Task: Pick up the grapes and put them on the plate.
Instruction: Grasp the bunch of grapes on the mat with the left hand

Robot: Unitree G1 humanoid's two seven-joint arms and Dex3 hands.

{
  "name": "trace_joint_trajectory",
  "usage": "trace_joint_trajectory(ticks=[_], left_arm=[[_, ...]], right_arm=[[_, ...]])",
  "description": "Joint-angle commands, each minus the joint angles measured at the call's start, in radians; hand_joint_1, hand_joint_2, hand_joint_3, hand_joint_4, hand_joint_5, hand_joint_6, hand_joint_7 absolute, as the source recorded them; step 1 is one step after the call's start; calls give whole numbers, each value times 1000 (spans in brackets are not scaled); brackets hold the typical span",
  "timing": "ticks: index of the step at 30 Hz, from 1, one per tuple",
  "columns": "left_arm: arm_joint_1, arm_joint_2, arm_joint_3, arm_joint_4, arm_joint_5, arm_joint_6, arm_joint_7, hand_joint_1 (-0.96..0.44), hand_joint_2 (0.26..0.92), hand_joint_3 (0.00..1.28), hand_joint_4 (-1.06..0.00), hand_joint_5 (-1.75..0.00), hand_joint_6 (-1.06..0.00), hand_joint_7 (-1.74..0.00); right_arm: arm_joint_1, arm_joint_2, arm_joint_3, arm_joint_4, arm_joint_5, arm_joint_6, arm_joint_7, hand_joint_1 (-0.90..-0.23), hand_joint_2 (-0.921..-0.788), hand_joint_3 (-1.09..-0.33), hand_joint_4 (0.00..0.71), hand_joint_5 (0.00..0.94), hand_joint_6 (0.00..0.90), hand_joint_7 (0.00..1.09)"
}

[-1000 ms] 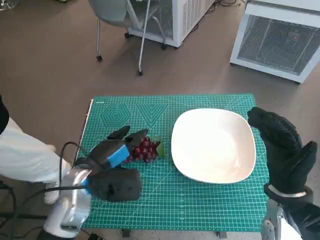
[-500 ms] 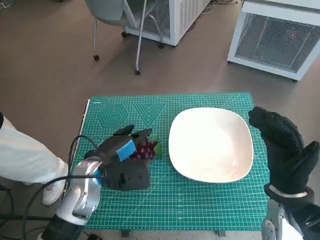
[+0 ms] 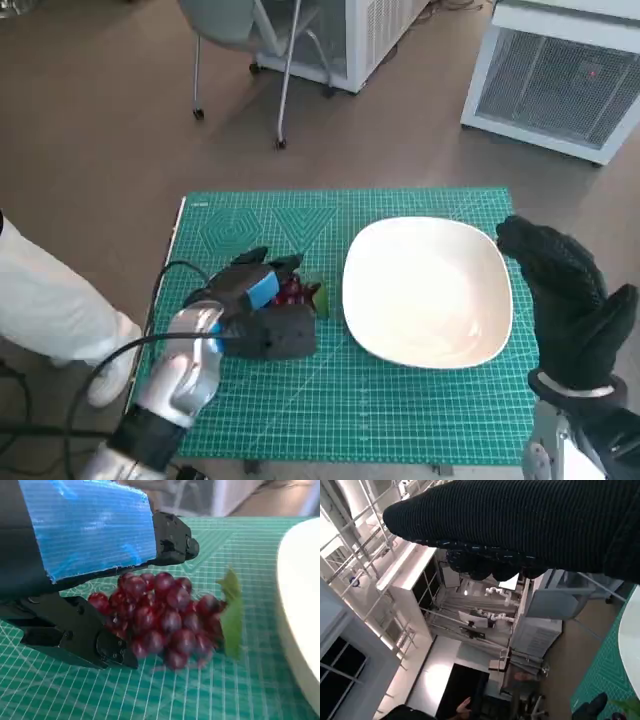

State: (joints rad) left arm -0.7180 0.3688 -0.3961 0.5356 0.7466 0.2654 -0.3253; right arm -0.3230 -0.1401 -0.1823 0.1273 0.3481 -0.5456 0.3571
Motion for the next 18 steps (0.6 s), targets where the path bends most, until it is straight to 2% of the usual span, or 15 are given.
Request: trace_joint_trajectory(ticks=[1, 10, 18], left_arm=[[-81, -48, -34, 174, 8, 1, 53, -27, 794, 14, -73, -1, -267, -2], [-185, -110, -72, 443, -13, -21, 88, -19, 811, 17, -90, -7, -278, -5], [-222, -123, -88, 533, -28, -45, 81, 1, 819, 18, -120, -13, -287, -7]], right_arm=[[13, 4, 2, 17, -3, 9, 3, -526, -921, -527, 480, 0, 232, 425], [20, 5, 4, 4, -12, 8, -5, -522, -921, -530, 478, 0, 231, 429], [25, 1, -2, 1, -10, 9, -6, -516, -921, -533, 477, 0, 227, 434]])
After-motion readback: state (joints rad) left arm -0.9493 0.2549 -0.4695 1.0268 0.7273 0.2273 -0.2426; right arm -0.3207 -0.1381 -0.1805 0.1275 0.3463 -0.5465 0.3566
